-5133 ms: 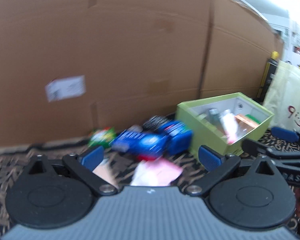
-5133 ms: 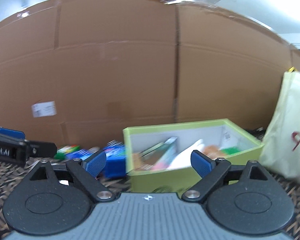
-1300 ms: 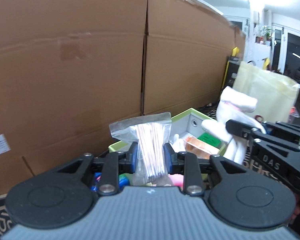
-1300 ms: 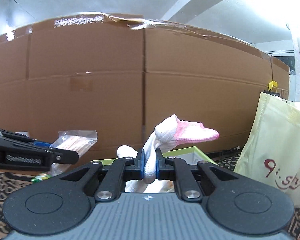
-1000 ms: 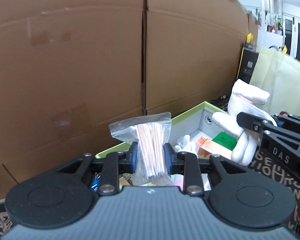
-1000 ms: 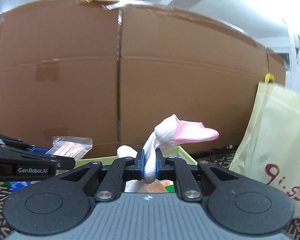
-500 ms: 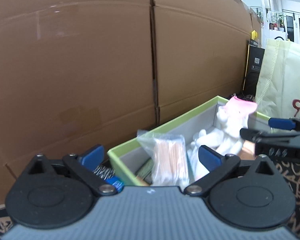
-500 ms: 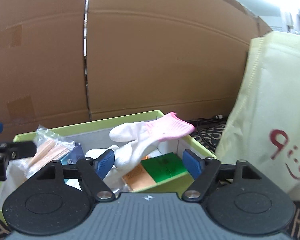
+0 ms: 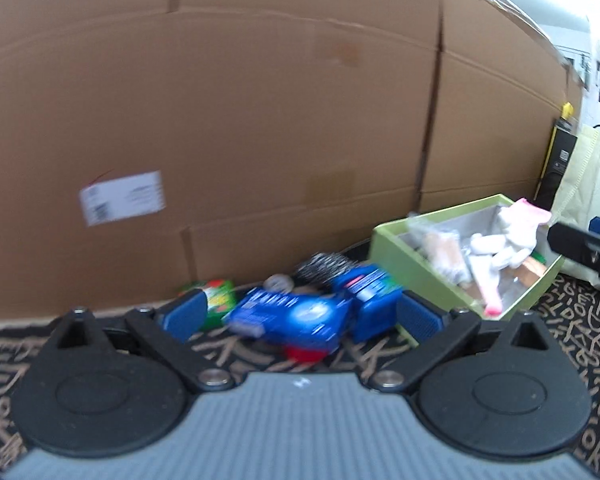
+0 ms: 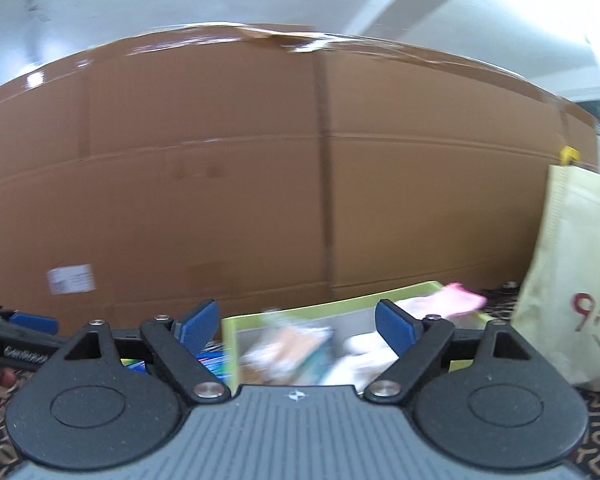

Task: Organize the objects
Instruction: 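Grasp the blue medicine box with the right gripper while the left grasps the green floral box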

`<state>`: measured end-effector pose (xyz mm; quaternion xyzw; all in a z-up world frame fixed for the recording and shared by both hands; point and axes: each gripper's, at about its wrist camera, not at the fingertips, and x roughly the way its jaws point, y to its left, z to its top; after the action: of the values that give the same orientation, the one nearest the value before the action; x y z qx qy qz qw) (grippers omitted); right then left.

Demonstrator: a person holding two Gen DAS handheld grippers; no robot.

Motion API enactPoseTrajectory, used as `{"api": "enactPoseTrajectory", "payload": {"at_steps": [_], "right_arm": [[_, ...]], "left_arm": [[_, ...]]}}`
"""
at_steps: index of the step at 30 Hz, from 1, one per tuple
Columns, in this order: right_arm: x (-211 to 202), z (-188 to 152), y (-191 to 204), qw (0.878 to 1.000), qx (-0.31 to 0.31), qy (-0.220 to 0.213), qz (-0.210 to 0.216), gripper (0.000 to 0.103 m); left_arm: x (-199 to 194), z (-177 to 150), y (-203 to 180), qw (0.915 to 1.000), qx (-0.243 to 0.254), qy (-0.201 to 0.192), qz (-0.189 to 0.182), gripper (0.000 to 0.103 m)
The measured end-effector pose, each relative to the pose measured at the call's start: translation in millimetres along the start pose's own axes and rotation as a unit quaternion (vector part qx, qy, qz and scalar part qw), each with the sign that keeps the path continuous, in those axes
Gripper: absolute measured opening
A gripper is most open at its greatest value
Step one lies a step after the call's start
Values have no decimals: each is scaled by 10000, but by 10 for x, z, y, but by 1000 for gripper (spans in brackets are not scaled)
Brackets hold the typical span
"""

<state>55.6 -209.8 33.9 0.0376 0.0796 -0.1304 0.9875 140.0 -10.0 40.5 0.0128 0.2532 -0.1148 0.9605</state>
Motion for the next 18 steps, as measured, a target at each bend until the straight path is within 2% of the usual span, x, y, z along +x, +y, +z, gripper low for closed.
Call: {"api": "enactPoseTrajectory", "payload": {"at_steps": [6,12,18], "right_arm": [[-35,-234,534,9969,-409,361,570,90],[214,-535,903,9899,-470,944,952,90],[527,-675,1197,9816,-835,1166,1259,90]], "left_arm": [[-177,-340,354,9992,-35,194,343,103],[-220,-555,710,9979,-209,430,431,103],[-158,-569,1006,9974,-390,494,340,103]]}}
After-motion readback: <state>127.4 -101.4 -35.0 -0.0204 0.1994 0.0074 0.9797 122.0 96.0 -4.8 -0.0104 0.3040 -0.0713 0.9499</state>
